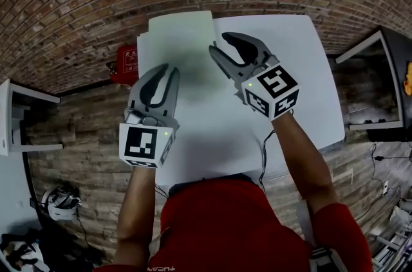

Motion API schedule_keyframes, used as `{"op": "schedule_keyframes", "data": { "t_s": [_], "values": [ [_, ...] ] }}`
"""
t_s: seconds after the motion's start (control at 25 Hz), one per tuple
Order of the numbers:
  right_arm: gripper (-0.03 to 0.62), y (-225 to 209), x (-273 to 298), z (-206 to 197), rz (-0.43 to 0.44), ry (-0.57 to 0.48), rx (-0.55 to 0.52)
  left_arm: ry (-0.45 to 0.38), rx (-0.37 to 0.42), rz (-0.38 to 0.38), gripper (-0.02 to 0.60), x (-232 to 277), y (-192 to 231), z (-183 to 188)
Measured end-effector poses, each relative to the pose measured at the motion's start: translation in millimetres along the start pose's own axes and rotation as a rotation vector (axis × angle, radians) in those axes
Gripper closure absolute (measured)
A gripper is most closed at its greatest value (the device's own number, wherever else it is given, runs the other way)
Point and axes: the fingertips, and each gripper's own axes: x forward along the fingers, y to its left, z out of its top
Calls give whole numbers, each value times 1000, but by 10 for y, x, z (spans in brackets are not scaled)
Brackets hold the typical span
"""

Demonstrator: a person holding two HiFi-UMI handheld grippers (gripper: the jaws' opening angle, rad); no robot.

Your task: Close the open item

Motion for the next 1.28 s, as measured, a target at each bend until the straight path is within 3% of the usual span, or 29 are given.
{"op": "schedule_keyframes", "data": {
  "t_s": [0.36, 1.28],
  "values": [
    [525, 315, -321, 422, -1, -116, -27, -88, -10, 3, 529, -255, -18, 342],
    [549, 1177, -739, 816, 92, -230, -98, -236, -56, -48, 558, -793, -206, 846]
  ]
}}
